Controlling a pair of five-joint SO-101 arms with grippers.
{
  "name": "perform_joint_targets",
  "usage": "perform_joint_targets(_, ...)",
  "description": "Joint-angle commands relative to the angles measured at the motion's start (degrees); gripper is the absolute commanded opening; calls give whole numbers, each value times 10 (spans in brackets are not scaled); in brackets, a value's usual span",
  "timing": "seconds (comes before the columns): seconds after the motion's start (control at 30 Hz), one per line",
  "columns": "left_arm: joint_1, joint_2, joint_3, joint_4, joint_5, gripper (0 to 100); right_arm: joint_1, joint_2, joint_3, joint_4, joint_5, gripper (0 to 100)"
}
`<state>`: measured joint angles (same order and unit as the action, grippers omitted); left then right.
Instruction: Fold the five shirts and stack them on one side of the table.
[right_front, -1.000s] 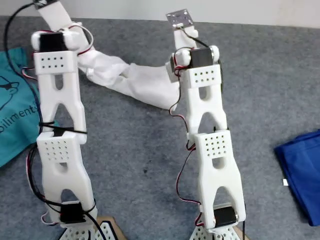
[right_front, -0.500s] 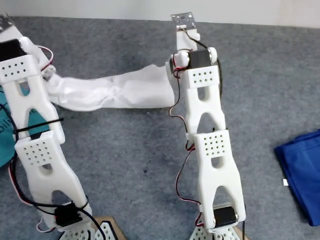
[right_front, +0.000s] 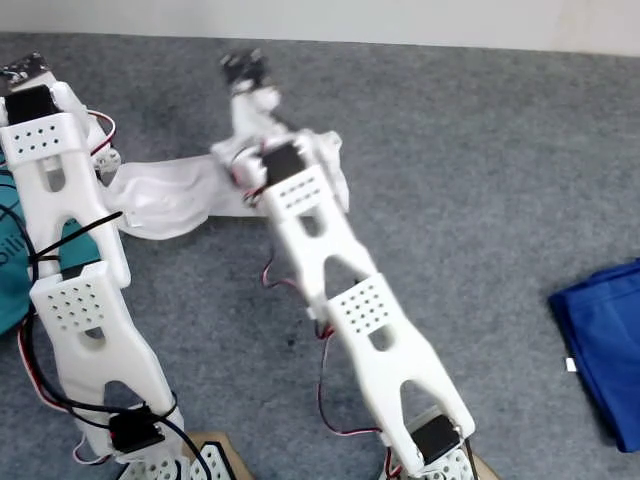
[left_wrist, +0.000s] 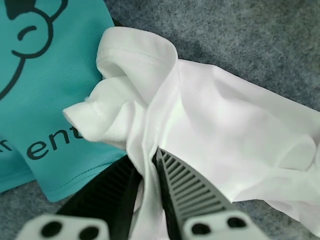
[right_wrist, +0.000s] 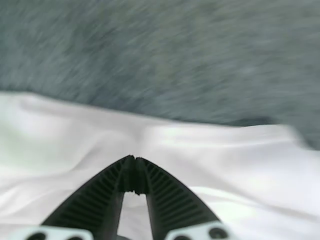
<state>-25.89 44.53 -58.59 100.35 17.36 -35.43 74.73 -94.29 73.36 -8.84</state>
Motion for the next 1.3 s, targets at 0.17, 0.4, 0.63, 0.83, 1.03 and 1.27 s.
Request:
perform_joint_targets(0.17,-1,-15,0,7,-42,7,-51,10,-70,54,-4,8)
perform_joint_targets(0.4,-16,-26,0,8,-42,7,-93,11,-70,181,-4,8)
perform_joint_targets(0.63,-35,-62,0,8,-42,7,-87,9,-71,236,-4,8)
perform_joint_targets(0.83,-40,-71,-4,6,-42,7,-66,-63,-73,274,28,8)
perform_joint_targets(1.03,-18,-69,0,6,-43,7,11,-218,-70,277,88,8)
perform_joint_targets(1.27,9,-69,-3,5,-43,7,225,-327,-69,278,120,8)
